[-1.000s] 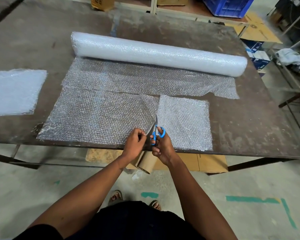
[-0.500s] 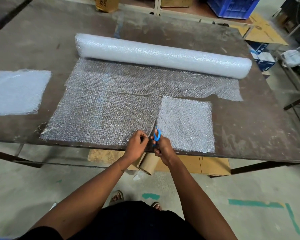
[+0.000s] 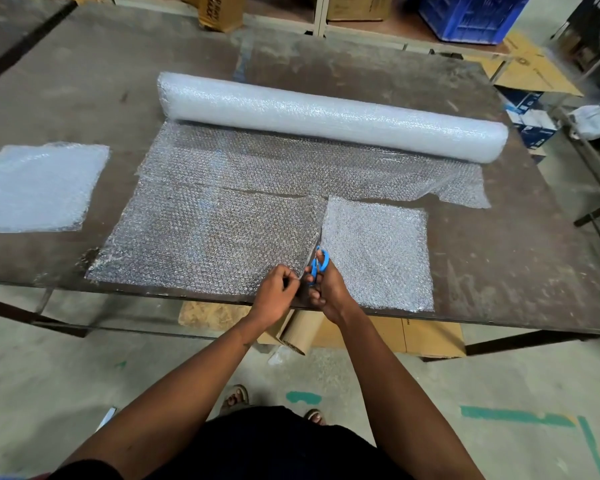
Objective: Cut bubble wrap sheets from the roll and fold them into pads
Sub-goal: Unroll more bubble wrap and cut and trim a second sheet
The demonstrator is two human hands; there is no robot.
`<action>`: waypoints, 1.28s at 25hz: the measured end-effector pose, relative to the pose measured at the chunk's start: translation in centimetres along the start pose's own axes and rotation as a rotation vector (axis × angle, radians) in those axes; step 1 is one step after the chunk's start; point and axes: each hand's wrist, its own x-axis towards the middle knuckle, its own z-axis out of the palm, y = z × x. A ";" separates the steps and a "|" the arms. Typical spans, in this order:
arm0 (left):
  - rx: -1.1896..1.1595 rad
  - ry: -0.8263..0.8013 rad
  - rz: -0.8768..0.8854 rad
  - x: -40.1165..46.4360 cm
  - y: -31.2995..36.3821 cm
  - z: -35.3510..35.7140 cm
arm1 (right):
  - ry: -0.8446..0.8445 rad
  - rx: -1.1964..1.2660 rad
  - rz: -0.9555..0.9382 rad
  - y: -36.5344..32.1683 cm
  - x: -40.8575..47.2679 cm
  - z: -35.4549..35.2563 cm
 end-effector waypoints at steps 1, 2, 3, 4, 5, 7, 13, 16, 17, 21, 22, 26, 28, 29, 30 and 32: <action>0.000 -0.002 -0.003 0.0 0.0 0.0 | -0.004 -0.003 -0.006 0.0 0.2 -0.2; 0.004 -0.003 -0.005 -0.1 0.1 0.0 | -0.015 -0.006 -0.014 0.1 0.4 -0.3; 0.008 -0.002 -0.007 -0.1 0.1 0.0 | -0.025 -0.006 -0.019 0.2 0.6 -0.4; 0.010 -0.001 -0.010 -0.1 0.1 -0.1 | -0.029 -0.006 -0.022 0.3 0.6 -0.5; 0.010 0.001 -0.013 -0.1 0.0 -0.1 | -0.027 -0.007 -0.024 0.3 0.6 -0.5; 0.007 -0.003 -0.017 -0.1 0.0 -0.1 | -0.023 -0.012 -0.029 0.2 0.5 -0.5; -0.016 -0.013 -0.022 0.0 -0.1 -0.2 | 0.004 0.052 0.004 -0.6 0.8 -0.3; 0.003 -0.025 -0.018 0.0 -0.1 -0.3 | 0.007 0.043 0.019 -0.8 1.4 -0.2; 0.012 -0.028 -0.018 0.0 -0.2 -0.4 | 0.010 0.029 0.012 -0.8 1.6 -0.3; 0.022 -0.030 -0.004 -0.1 -0.4 -0.2 | 0.040 -0.051 -0.065 -0.7 1.8 -0.8; 0.028 -0.027 0.002 -0.1 -0.5 -0.2 | 0.046 -0.068 -0.079 -0.7 1.7 -0.9; 0.046 -0.023 0.017 -0.1 -0.7 -0.2 | 0.078 -0.103 -0.078 -0.8 2.0 -0.9; 0.046 -0.026 0.022 -0.1 -0.7 -0.2 | 0.092 -0.106 -0.056 -0.9 2.4 -0.8; 0.041 -0.028 0.025 -0.1 -0.7 -0.3 | 0.096 -0.106 -0.047 -1.1 2.6 -0.8; 0.036 -0.033 0.027 -0.1 -0.7 -0.3 | 0.099 -0.112 -0.045 -1.2 2.8 -0.7; 0.037 -0.046 0.021 -0.1 -0.6 -0.5 | 0.110 -0.134 -0.055 -1.4 2.9 -0.7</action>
